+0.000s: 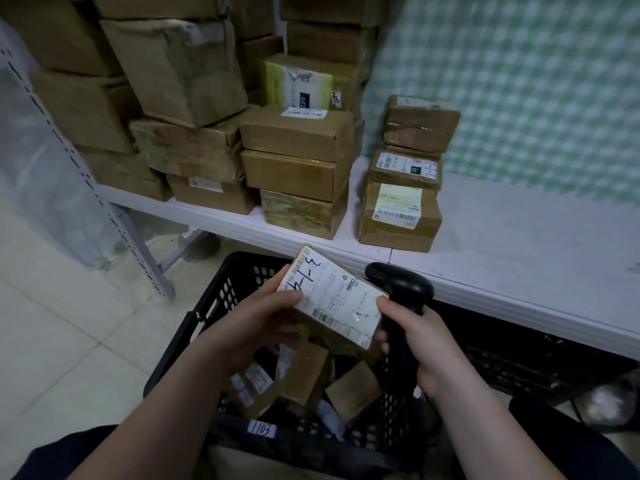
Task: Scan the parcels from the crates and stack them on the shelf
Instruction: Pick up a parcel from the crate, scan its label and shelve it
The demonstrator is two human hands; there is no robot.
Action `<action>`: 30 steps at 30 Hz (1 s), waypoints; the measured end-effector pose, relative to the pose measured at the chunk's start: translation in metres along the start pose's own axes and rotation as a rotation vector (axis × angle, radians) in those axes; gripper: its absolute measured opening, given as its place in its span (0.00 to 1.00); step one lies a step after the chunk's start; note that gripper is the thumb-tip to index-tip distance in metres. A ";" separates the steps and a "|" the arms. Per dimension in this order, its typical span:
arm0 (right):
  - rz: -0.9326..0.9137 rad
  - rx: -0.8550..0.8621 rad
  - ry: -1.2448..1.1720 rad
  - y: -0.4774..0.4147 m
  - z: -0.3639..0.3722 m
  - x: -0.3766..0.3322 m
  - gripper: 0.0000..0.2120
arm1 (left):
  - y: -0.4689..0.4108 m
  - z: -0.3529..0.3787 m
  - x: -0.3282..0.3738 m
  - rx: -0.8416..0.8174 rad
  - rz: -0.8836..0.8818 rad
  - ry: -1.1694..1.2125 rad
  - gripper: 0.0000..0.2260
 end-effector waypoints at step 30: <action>0.046 -0.271 0.357 0.041 0.029 -0.052 0.15 | -0.007 -0.038 -0.008 0.577 -0.002 0.473 0.24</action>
Point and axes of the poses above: each hand's wrist, its own y-axis away from the middle knuckle, its own z-axis out of the palm, x = y × z, the point moved 7 cm from there along -y, towards the middle knuckle, and after that the axes turned 7 degrees about -y, right-handed, at the moved point
